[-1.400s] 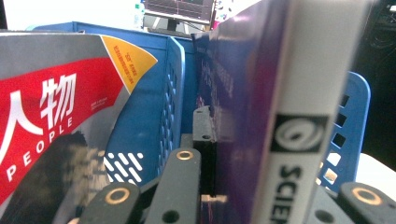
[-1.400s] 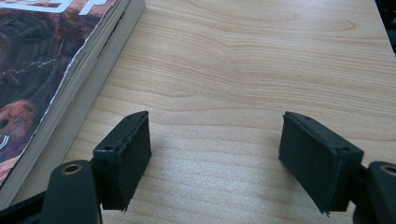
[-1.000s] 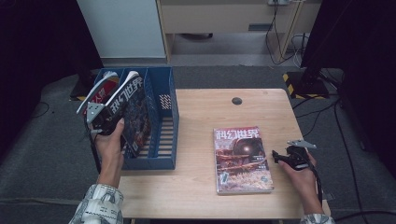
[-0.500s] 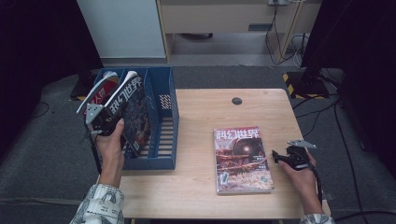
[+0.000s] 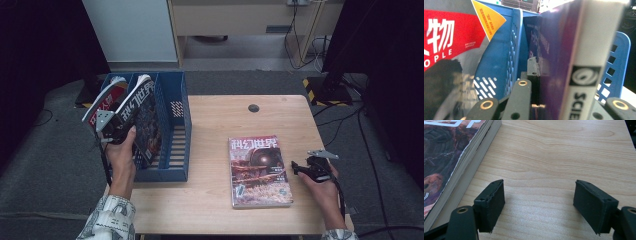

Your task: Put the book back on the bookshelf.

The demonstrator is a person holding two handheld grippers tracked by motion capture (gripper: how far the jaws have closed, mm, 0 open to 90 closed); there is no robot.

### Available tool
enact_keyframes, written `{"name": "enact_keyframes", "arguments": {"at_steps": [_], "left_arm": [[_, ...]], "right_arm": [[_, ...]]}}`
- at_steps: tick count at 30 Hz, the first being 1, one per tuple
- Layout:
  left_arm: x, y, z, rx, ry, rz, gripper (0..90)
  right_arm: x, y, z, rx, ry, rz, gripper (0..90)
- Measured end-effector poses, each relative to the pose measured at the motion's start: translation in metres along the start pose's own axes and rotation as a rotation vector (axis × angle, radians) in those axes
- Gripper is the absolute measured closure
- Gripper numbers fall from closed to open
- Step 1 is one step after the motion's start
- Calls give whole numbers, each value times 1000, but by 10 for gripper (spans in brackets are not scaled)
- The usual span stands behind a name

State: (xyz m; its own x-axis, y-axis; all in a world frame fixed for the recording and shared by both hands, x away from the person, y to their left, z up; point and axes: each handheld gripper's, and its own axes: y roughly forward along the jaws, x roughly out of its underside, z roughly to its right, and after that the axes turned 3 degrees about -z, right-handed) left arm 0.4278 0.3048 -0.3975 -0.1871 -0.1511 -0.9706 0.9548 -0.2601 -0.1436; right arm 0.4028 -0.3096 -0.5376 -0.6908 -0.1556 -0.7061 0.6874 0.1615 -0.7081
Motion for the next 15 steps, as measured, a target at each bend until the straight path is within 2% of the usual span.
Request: {"name": "enact_keyframes", "arguments": {"at_steps": [15], "left_arm": [[8,-4,-11,-21,-35,-1,820]], "right_arm": [[0,0,0,2,1,2,252]]}}
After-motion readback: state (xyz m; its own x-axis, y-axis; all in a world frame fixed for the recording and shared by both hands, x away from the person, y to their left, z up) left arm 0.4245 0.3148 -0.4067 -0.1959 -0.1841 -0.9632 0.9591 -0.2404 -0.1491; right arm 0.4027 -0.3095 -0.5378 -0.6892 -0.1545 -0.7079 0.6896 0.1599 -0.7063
